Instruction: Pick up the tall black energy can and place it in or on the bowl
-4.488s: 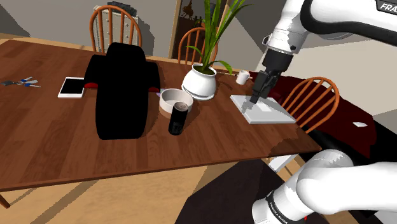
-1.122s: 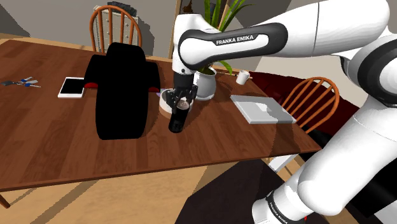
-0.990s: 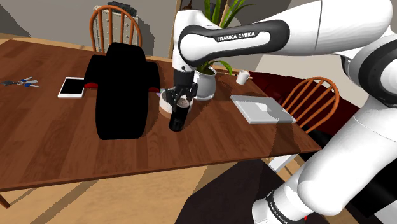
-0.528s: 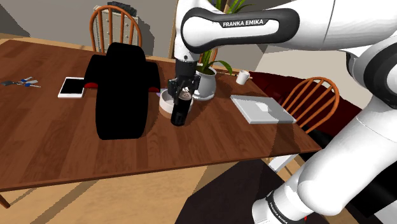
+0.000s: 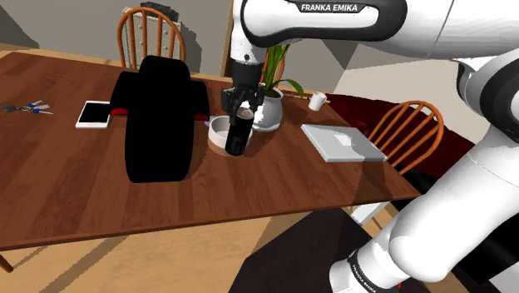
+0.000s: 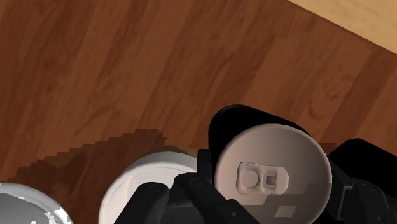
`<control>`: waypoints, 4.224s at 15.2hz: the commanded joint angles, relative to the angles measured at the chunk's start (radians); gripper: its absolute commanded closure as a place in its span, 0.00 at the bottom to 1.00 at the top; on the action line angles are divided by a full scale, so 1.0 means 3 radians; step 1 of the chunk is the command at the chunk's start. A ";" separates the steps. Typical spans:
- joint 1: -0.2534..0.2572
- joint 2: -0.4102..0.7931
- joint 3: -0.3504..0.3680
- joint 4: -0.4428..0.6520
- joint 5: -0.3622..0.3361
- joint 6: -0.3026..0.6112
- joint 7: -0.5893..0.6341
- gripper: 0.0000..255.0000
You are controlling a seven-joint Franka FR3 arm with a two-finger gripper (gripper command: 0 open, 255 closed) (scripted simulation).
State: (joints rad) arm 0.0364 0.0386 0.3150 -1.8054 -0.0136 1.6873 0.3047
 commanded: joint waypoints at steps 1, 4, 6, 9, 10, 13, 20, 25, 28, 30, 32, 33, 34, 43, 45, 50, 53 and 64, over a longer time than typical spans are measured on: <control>0.0001 -0.0009 0.0001 0.0085 0.0004 -0.0093 0.0000 1.00; 0.0001 -0.0011 0.0001 0.0217 0.0004 -0.0227 -0.0001 1.00; 0.0002 -0.0009 0.0002 0.0309 0.0004 -0.0317 0.0000 1.00; 0.0004 0.0002 0.0004 0.0456 0.0001 -0.0454 0.0001 1.00; 0.0004 0.0001 0.0004 0.0460 0.0001 -0.0459 0.0001 1.00; -0.0046 0.0304 -0.0052 0.0932 -0.0102 -0.0640 -0.0107 1.00; -0.0062 0.1253 -0.0165 0.2499 -0.0369 -0.1278 -0.0362 1.00; -0.0032 0.1678 -0.0219 0.3120 -0.0463 -0.1472 -0.0470 1.00; -0.0081 0.1554 -0.0211 0.2775 -0.0434 -0.1252 -0.0460 1.00; -0.0106 0.1493 -0.0207 0.2584 -0.0420 -0.1122 -0.0456 1.00; -0.0127 0.1445 -0.0206 0.2415 -0.0408 -0.1001 -0.0452 1.00; -0.0135 0.1424 -0.0205 0.2336 -0.0403 -0.0943 -0.0450 1.00; -0.0144 0.1405 -0.0205 0.2261 -0.0399 -0.0887 -0.0448 1.00; -0.0195 0.1309 -0.0206 0.1705 -0.0379 -0.0428 -0.0432 1.00; -0.0201 0.1303 -0.0207 0.1631 -0.0378 -0.0360 -0.0430 1.00; -0.0201 0.1304 -0.0207 0.1632 -0.0378 -0.0361 -0.0430 1.00; -0.0201 0.1304 -0.0207 0.1632 -0.0378 -0.0361 -0.0430 0.00; -0.0115 0.1512 -0.0209 0.2378 -0.0420 -0.0899 -0.0437 0.00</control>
State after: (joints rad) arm -0.0008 0.4854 0.2525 -1.1100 -0.1382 1.4299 0.1735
